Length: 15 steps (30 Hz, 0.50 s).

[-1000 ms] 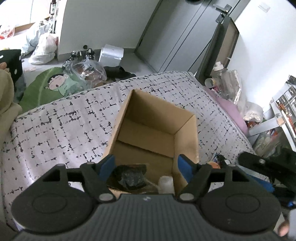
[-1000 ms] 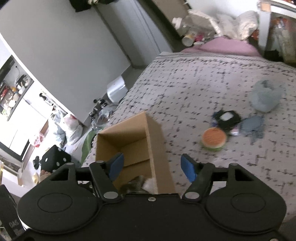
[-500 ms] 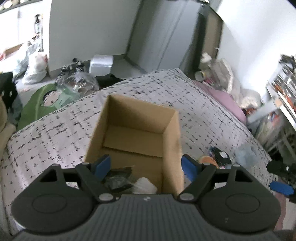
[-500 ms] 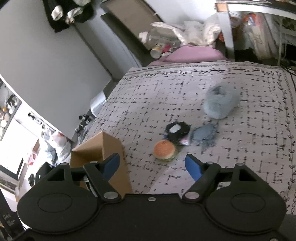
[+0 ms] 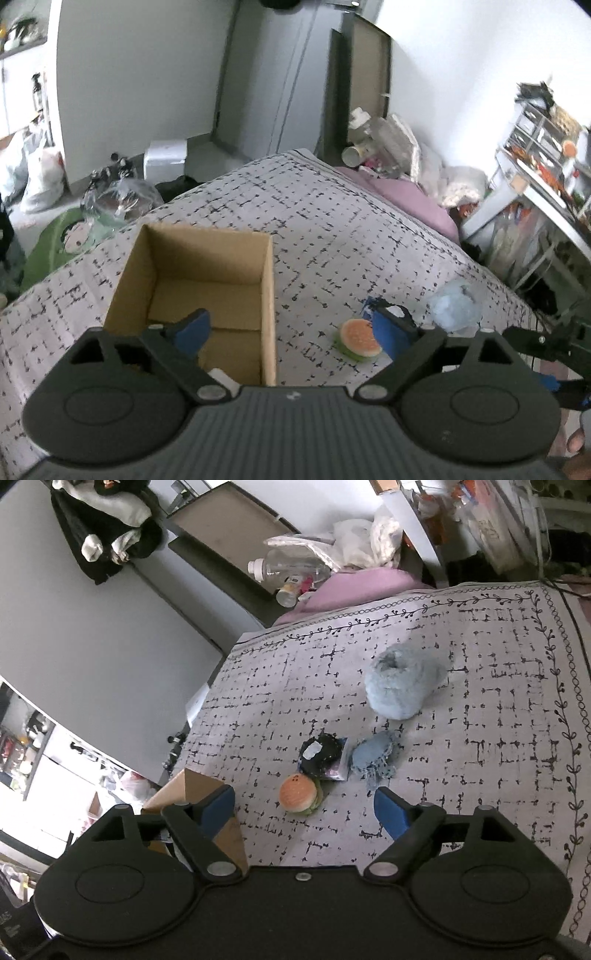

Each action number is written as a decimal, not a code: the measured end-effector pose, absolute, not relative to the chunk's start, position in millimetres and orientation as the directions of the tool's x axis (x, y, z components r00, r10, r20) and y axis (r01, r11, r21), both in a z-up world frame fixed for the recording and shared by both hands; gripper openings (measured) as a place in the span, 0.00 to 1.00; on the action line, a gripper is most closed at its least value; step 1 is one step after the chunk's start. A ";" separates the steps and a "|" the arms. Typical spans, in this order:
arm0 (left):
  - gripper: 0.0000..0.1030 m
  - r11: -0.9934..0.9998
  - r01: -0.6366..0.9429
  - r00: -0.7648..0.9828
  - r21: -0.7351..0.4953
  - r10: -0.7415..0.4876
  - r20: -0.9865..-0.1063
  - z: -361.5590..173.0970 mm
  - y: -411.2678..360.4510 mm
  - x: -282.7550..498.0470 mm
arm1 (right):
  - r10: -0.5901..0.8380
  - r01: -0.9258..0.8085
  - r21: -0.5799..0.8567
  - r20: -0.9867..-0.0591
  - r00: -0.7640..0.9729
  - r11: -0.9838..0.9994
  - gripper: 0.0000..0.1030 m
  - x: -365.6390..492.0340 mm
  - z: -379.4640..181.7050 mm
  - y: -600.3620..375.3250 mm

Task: Organize soft objects
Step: 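Move the left tool to the orange burger plush while the right tool approaches the blue-gray knitted cloth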

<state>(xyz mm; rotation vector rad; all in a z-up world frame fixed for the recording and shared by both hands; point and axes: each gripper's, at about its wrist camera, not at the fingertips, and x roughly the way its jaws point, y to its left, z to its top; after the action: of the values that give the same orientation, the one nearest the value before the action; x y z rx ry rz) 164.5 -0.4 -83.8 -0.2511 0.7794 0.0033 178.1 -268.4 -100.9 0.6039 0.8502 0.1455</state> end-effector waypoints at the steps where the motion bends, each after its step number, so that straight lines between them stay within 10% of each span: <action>1: 0.92 0.969 -0.091 0.707 -0.231 -0.101 -0.701 -84.1 -4.2 166.4 | 0.354 0.109 0.554 -0.658 0.664 0.825 0.79 178.3 -102.1 -269.2; 15: 0.98 0.986 -0.045 0.662 -0.163 -0.092 -0.743 -89.7 -57.1 190.5 | 0.335 0.129 0.596 -0.602 0.725 0.793 1.00 176.5 -113.3 -289.3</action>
<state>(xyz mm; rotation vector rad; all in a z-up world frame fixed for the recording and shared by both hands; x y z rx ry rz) 190.5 -57.1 -89.7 -0.1732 0.8476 -0.0267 176.5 -289.3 -113.3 0.6615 0.7655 0.1231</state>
